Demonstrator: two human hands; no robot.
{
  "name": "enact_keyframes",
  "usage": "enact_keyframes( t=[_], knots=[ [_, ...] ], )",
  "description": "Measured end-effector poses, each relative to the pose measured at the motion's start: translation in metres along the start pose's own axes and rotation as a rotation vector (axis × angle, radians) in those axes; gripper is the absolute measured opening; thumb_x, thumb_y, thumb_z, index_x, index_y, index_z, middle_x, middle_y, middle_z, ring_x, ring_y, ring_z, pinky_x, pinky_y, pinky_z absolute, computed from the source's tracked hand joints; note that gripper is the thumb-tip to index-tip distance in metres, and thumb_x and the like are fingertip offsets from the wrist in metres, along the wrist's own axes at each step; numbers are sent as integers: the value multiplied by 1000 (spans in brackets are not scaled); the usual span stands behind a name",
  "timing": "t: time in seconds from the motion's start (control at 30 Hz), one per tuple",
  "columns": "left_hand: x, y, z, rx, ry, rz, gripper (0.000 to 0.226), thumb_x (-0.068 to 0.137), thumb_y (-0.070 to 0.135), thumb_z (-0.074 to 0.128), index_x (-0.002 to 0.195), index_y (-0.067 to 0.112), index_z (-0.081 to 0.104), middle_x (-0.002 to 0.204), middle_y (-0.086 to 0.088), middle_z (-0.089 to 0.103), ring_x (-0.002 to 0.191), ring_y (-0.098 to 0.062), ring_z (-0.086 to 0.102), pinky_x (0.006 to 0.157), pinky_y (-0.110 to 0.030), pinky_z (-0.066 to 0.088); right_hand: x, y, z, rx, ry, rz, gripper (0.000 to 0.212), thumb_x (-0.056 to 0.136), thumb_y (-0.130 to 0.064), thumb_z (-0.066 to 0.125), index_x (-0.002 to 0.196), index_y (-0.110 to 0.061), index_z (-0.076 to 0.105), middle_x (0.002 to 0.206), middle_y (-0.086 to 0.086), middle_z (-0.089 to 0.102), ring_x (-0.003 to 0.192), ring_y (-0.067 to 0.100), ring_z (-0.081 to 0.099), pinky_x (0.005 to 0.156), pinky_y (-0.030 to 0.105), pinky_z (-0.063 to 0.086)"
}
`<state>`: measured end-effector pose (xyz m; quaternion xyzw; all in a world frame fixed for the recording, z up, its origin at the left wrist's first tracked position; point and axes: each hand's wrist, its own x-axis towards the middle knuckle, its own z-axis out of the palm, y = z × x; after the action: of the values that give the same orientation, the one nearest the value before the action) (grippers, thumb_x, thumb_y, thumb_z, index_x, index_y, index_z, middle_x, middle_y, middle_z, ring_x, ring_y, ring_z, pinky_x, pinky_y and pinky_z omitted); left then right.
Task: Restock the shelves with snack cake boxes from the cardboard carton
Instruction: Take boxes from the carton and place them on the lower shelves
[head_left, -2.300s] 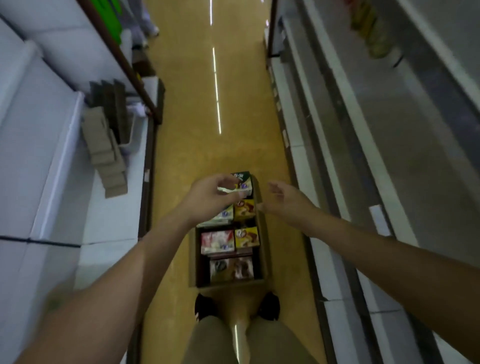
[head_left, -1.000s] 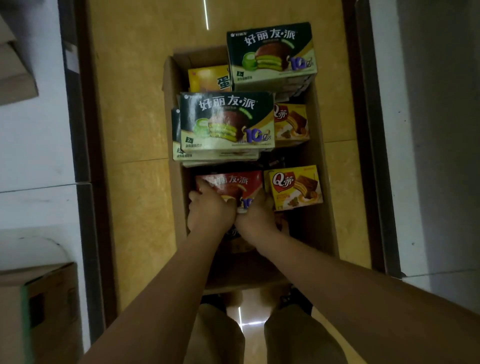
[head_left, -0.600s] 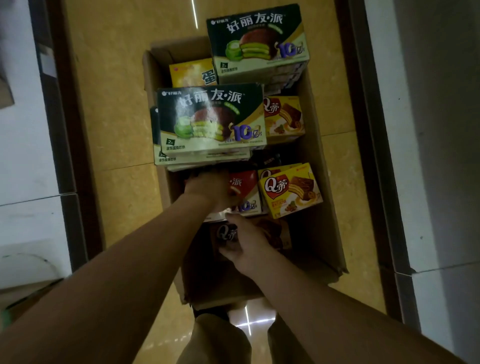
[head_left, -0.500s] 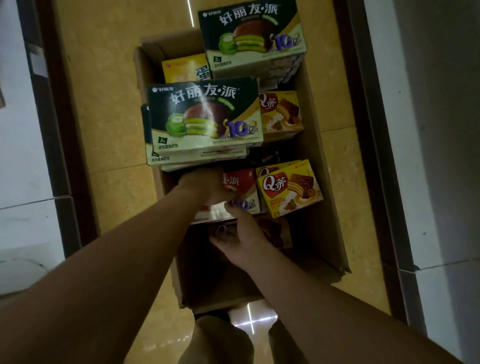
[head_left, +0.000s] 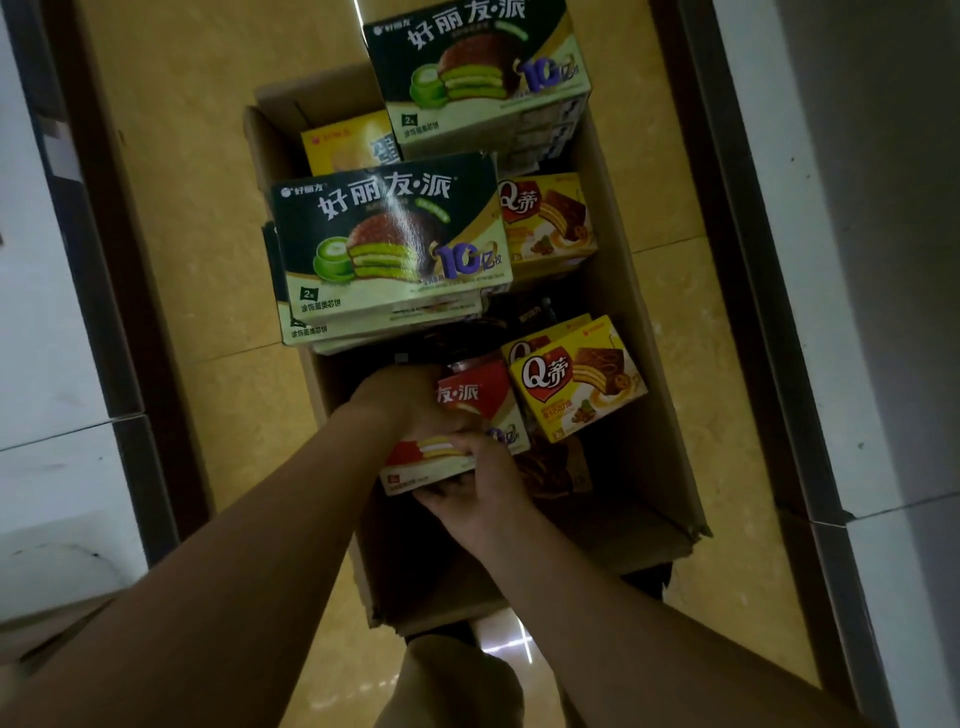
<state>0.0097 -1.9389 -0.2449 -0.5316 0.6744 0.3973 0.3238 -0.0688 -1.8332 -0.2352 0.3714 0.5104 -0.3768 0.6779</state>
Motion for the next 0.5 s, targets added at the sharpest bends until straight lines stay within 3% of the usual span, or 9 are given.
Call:
enact_keyframes(
  t=[0.13, 0.5],
  knots=[
    [-8, 0, 9, -40, 28, -7, 85, 77, 72, 69, 149, 33, 45, 141, -4, 60, 128, -27, 57, 101, -34, 47, -3, 2, -6, -15, -3, 8, 26, 87, 4, 60, 112, -4, 61, 107, 22, 66, 110, 39, 63, 107, 60, 45],
    [-54, 12, 18, -64, -1, 6, 85, 81, 60, 72, 153, 32, 37, 145, -1, 57, 129, -24, 57, 100, -33, 48, -43, 16, -28, -28, 6, 66, 37, 88, 5, 60, 124, -5, 58, 112, 23, 66, 108, 40, 61, 110, 62, 41]
  ],
)
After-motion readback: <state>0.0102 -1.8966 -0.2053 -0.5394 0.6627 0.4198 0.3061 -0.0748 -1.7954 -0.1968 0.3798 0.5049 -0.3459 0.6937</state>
